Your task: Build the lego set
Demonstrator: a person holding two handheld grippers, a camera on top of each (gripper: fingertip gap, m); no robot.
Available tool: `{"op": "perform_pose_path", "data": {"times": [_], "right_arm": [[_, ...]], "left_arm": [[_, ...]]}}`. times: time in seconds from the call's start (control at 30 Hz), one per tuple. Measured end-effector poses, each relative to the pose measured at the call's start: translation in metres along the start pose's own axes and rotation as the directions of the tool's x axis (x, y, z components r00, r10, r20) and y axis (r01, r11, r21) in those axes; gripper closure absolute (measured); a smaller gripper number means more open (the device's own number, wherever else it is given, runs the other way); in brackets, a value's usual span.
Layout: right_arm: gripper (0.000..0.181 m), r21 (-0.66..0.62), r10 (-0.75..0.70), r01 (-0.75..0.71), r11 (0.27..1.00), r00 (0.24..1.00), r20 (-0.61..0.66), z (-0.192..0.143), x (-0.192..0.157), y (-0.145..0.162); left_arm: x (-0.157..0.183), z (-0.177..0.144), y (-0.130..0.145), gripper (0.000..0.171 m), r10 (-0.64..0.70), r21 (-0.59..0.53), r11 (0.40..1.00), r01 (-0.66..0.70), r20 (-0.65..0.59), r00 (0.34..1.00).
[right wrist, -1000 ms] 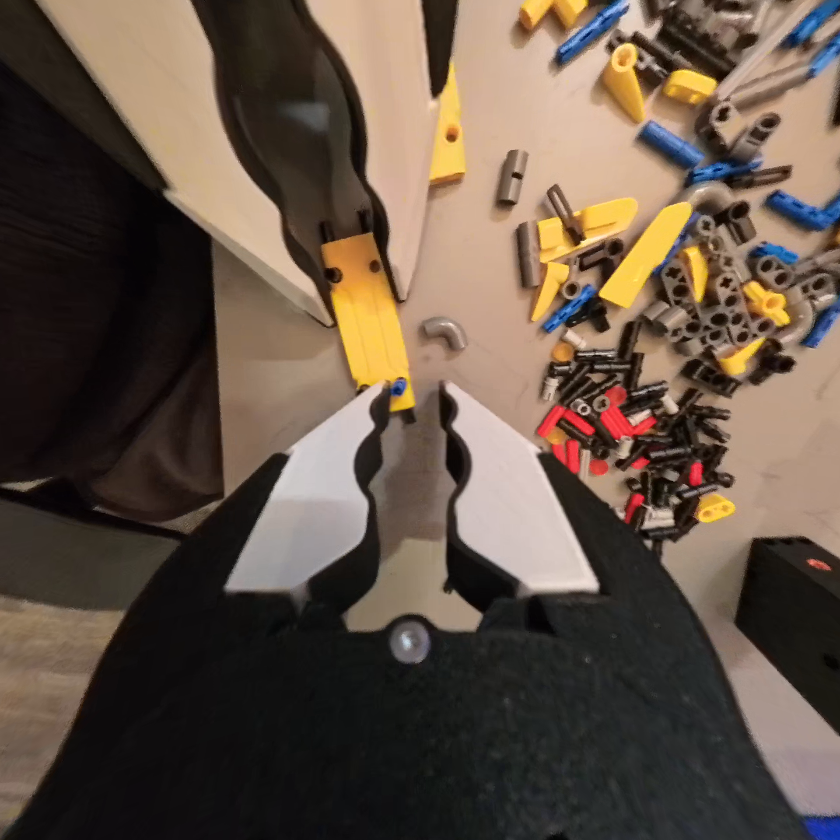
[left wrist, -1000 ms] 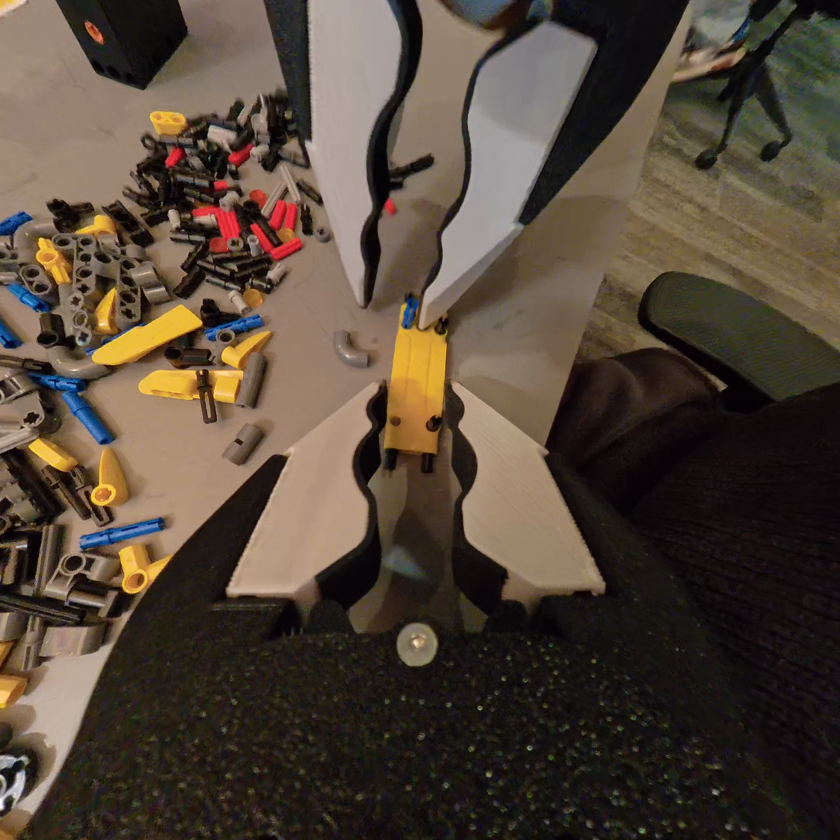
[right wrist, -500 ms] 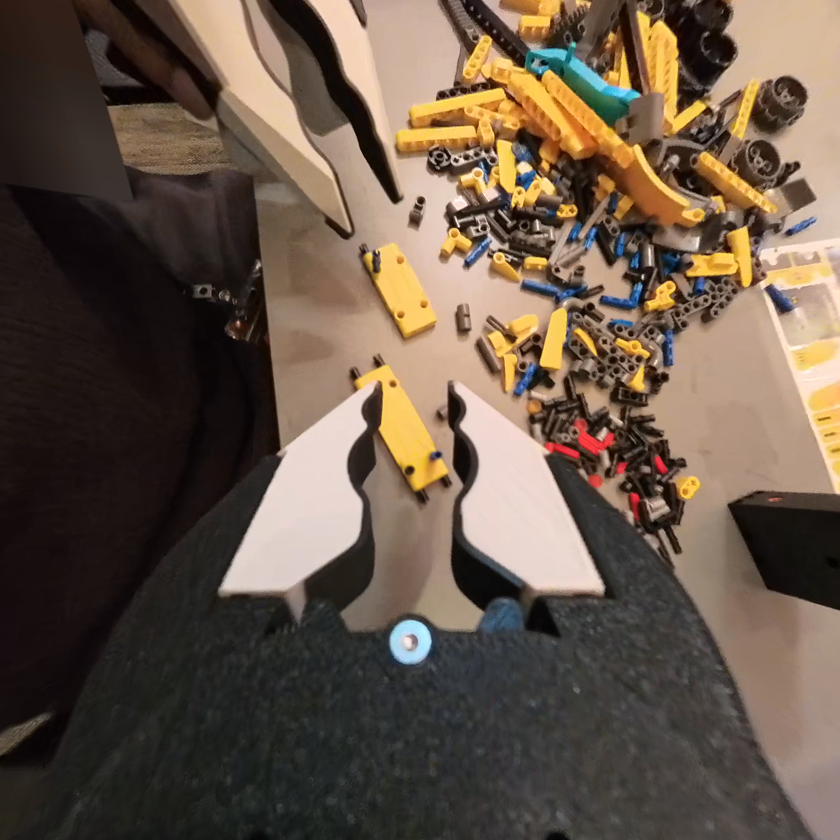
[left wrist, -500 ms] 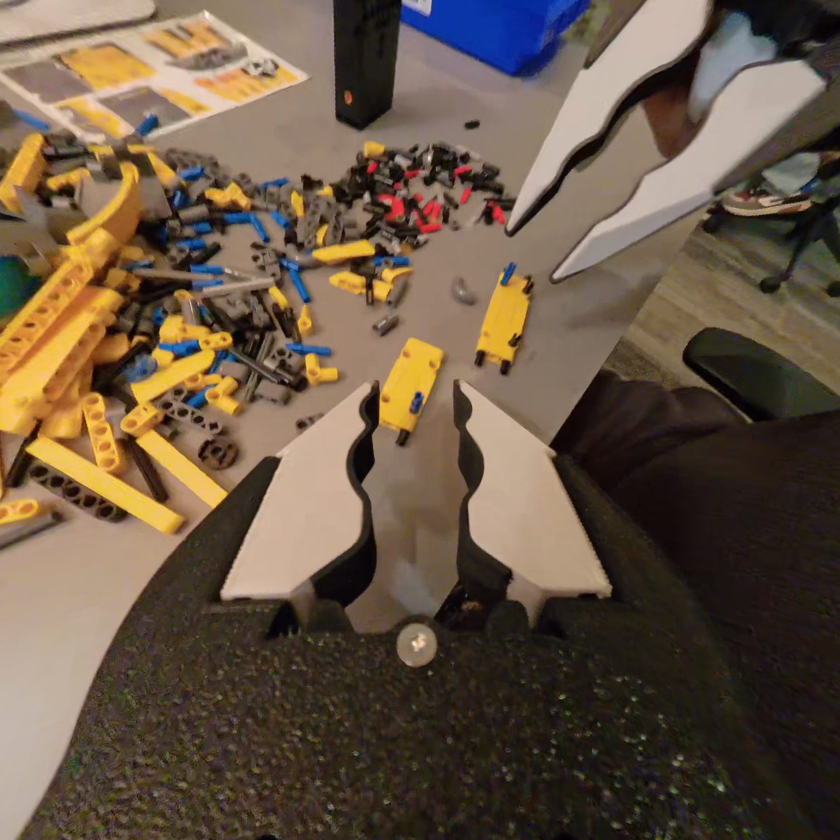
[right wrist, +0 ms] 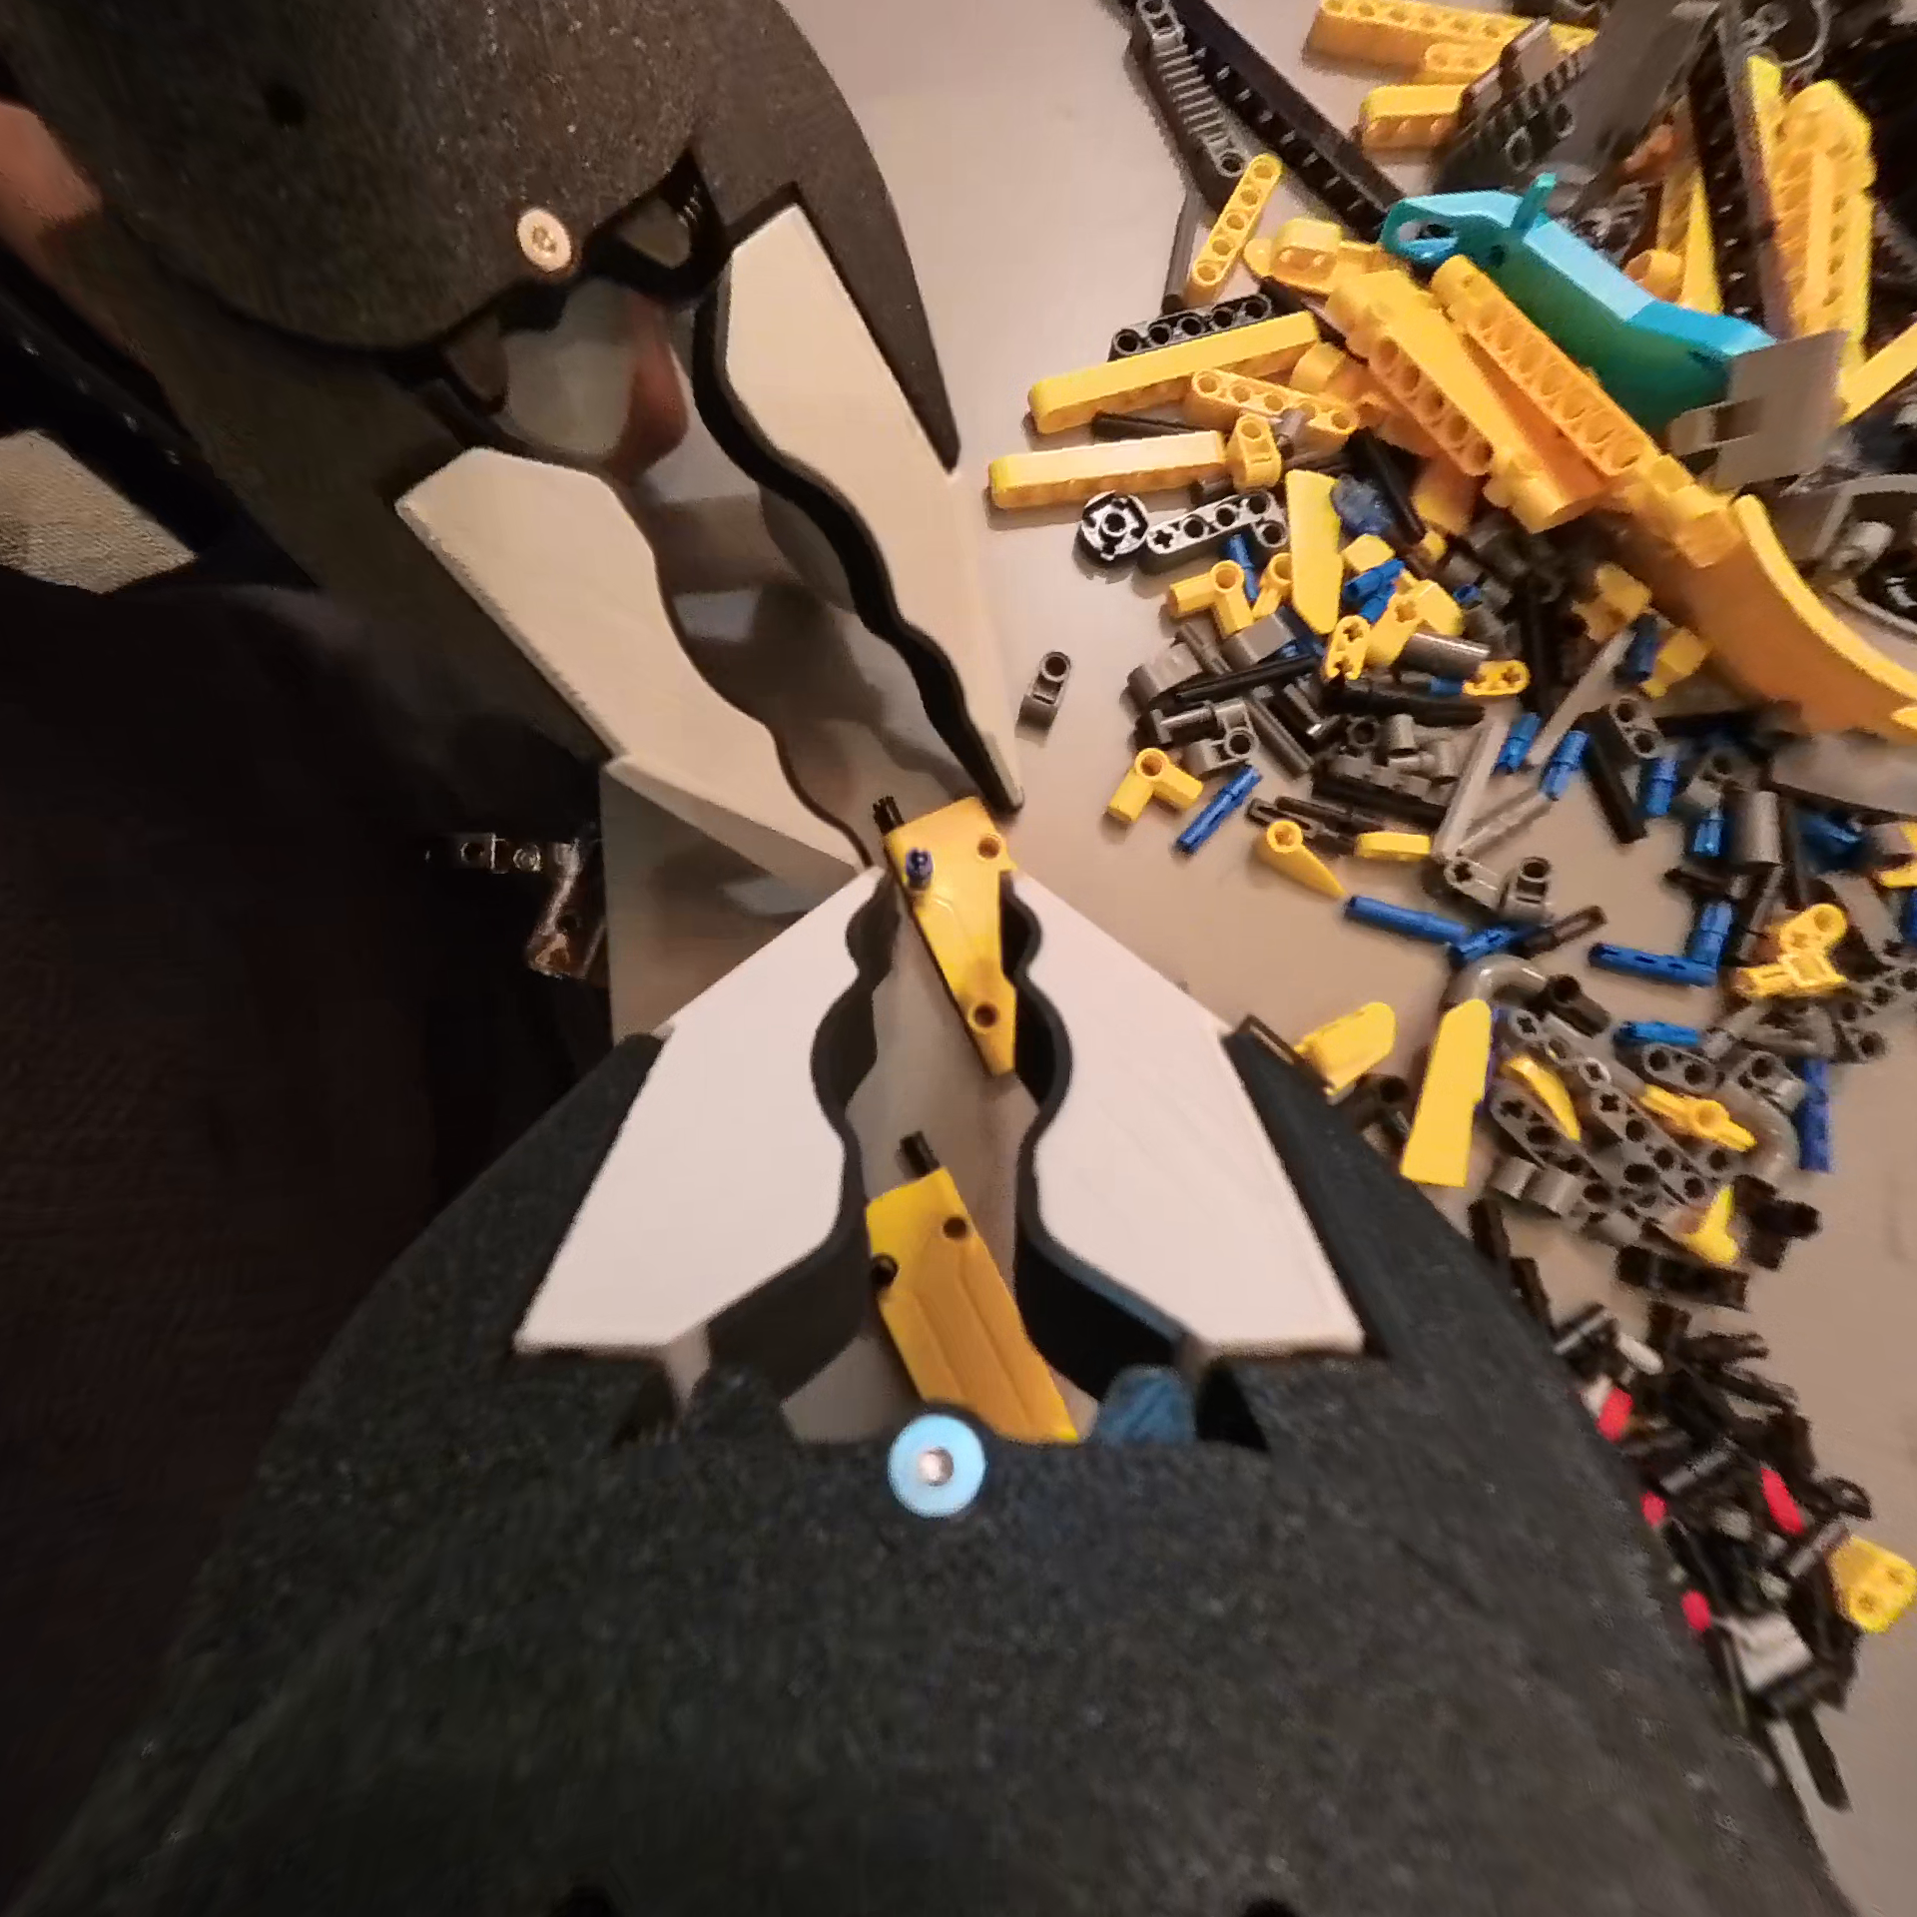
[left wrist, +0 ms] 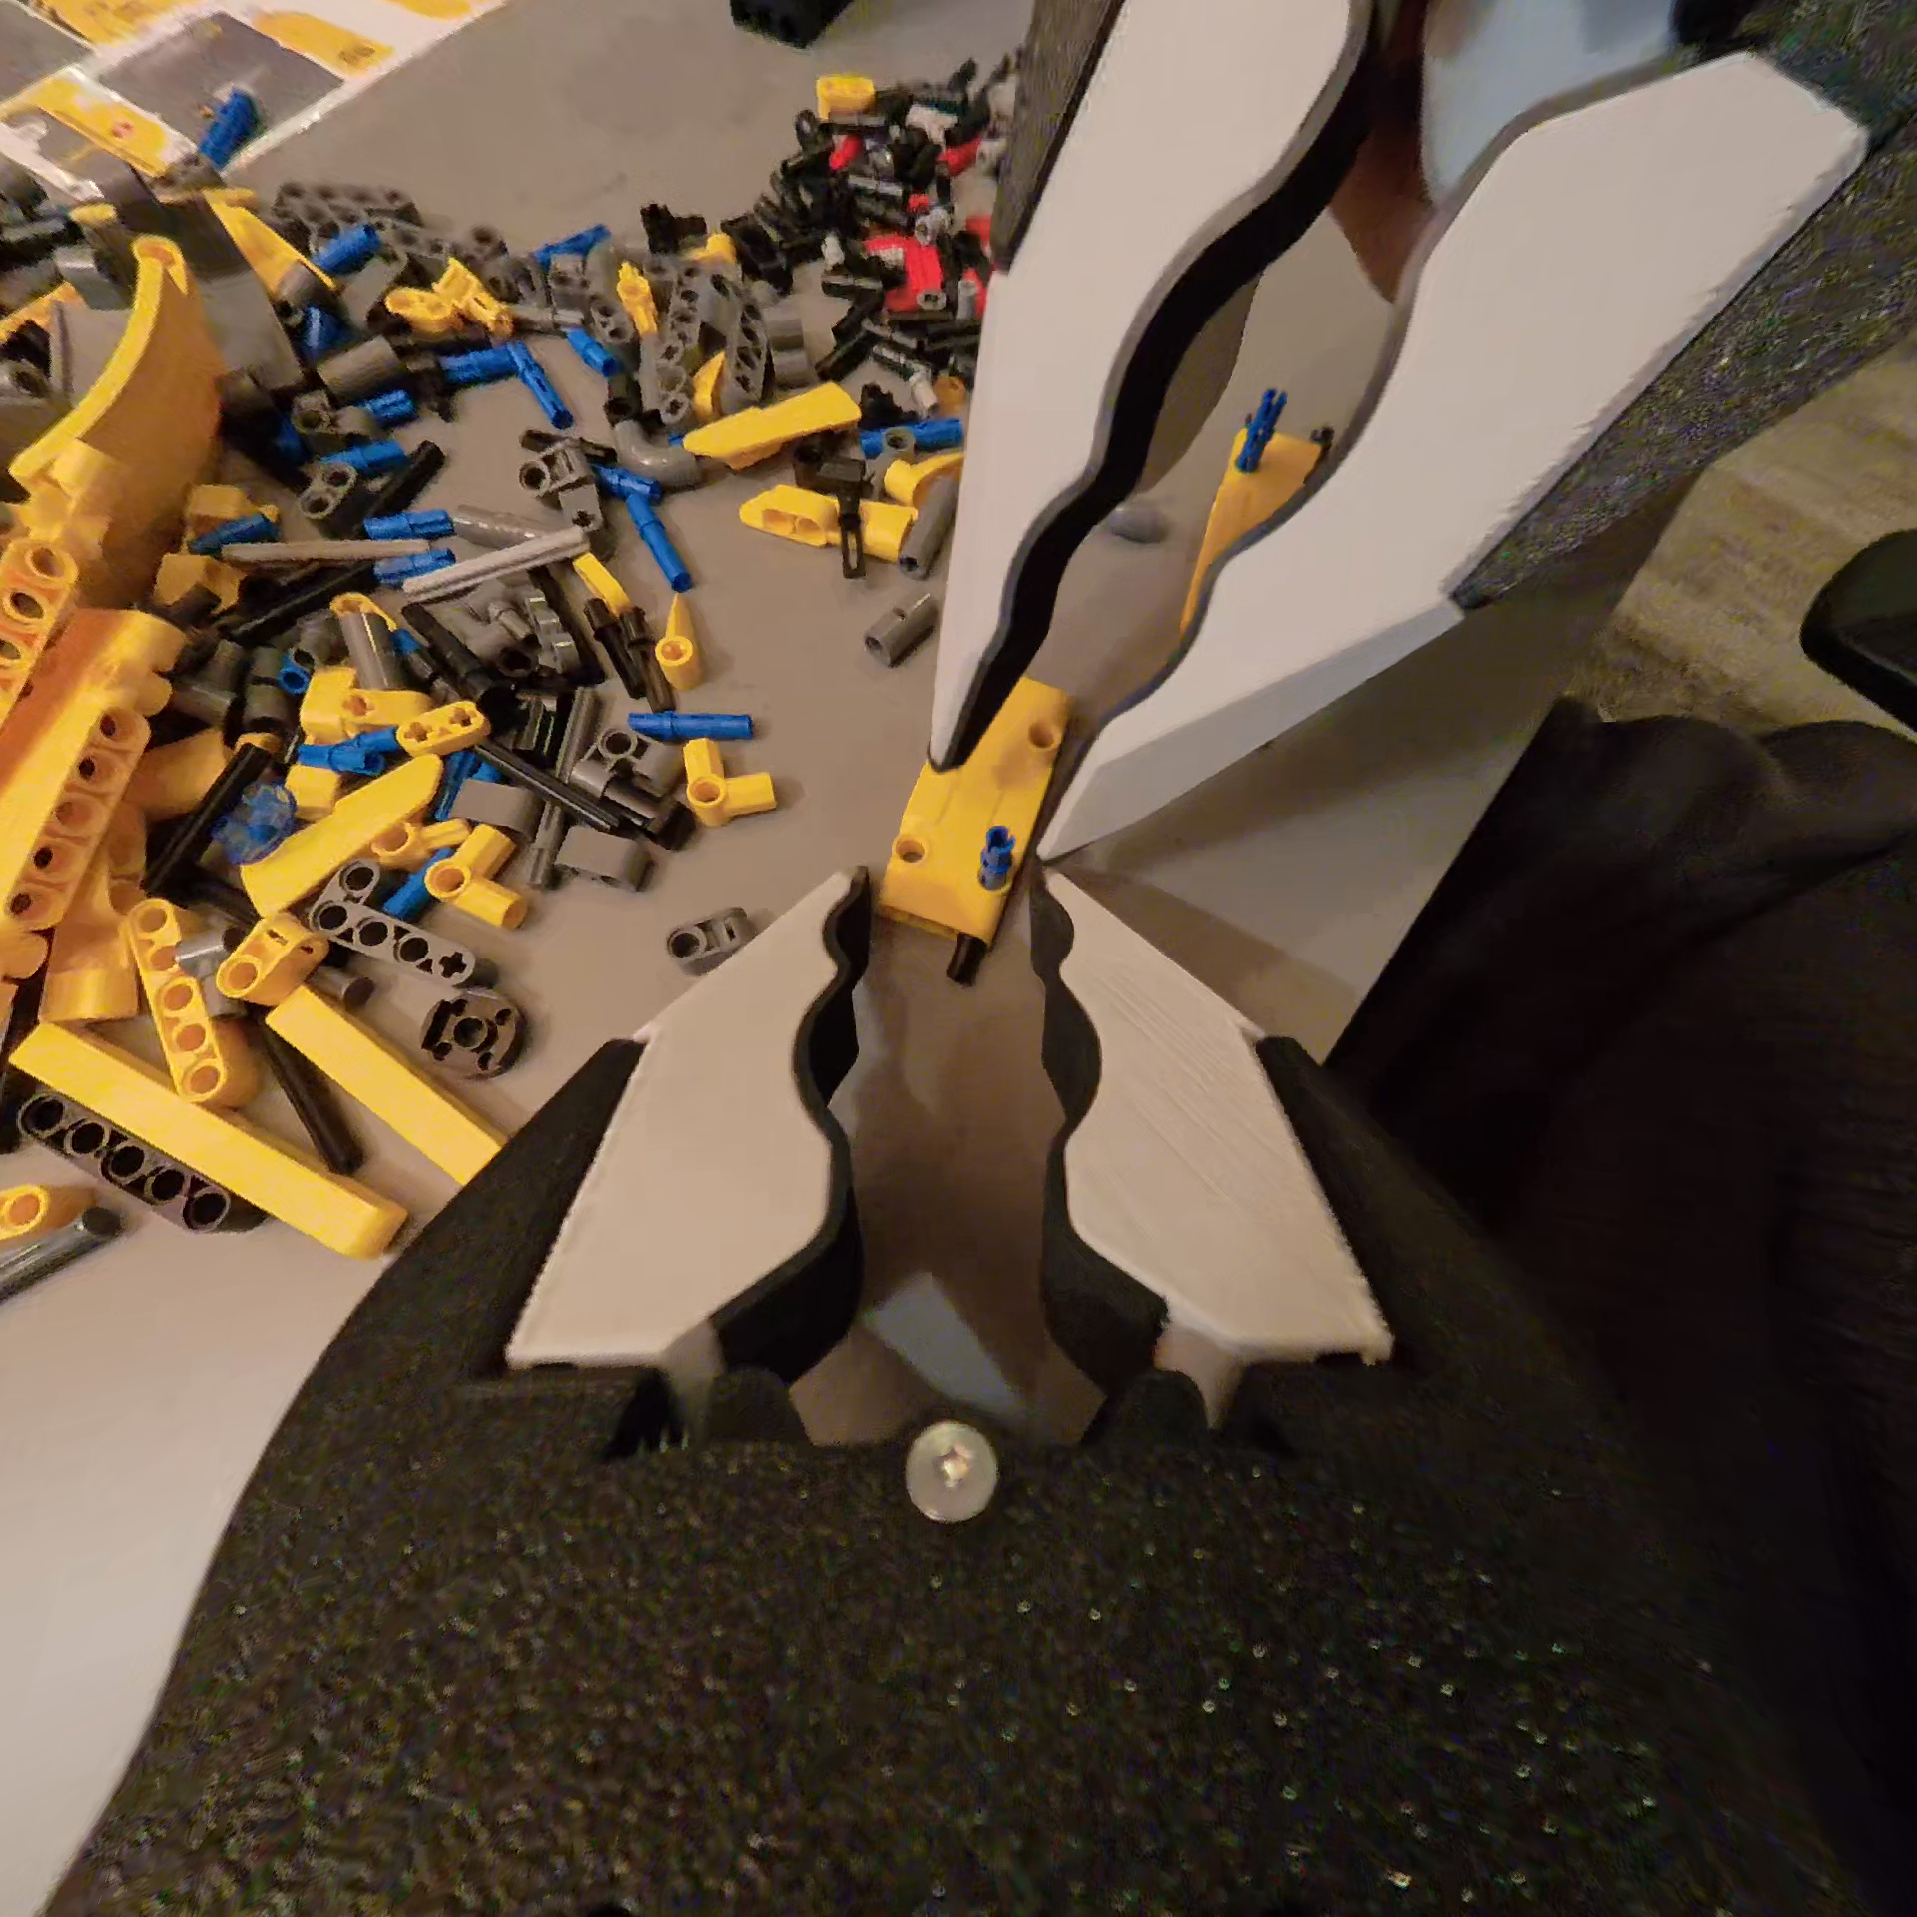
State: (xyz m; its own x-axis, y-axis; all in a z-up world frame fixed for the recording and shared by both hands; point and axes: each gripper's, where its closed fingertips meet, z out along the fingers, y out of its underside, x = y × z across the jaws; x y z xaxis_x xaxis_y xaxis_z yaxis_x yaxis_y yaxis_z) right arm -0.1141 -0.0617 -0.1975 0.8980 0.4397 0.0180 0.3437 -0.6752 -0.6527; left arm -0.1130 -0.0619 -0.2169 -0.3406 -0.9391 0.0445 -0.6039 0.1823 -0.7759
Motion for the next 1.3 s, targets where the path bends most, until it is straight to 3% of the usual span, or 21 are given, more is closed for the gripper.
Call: {"op": "perform_pose_path", "data": {"times": [0.5,0.77,0.87,0.97,1.03,1.1,1.2,1.3], "right_arm": [[0.176,-0.059,0.102,-0.092,0.994,0.976,0.193,0.007,-0.008,0.001],[0.178,0.005,0.050,-0.051,0.999,0.992,0.118,0.007,-0.005,-0.002],[0.178,0.042,0.221,-0.228,0.973,0.966,0.135,0.006,-0.002,-0.003],[0.178,0.080,0.462,-0.488,0.869,0.859,0.221,0.005,0.002,-0.004],[0.178,0.101,0.519,-0.555,0.826,0.818,0.249,0.004,0.003,-0.005],[0.178,0.128,0.487,-0.518,0.846,0.847,0.213,0.003,0.004,-0.005],[0.179,0.125,0.324,-0.333,0.935,0.942,0.082,0.002,0.004,-0.006],[0.179,0.143,0.359,-0.373,0.917,0.926,0.116,0.001,0.006,-0.009]], "left_arm": [[-0.001,-0.001,0.000,0.146,0.040,0.016,0.999,-0.040,-0.002,0.999],[-0.003,-0.001,0.000,0.147,0.037,0.012,0.999,-0.037,0.011,0.999],[-0.004,-0.001,-0.001,0.147,0.044,0.020,0.999,-0.044,0.020,0.999],[-0.005,-0.001,-0.001,0.148,0.028,0.027,0.999,-0.028,0.019,0.999],[-0.005,-0.001,-0.002,0.148,0.018,0.033,0.999,-0.019,0.008,1.000],[-0.004,-0.002,-0.003,0.148,0.007,0.038,0.999,-0.007,-0.007,1.000],[-0.003,-0.002,-0.003,0.148,-0.002,0.038,0.999,0.003,-0.020,1.000],[-0.005,-0.004,-0.006,0.148,-0.040,0.058,0.997,0.042,-0.043,0.998]]}}
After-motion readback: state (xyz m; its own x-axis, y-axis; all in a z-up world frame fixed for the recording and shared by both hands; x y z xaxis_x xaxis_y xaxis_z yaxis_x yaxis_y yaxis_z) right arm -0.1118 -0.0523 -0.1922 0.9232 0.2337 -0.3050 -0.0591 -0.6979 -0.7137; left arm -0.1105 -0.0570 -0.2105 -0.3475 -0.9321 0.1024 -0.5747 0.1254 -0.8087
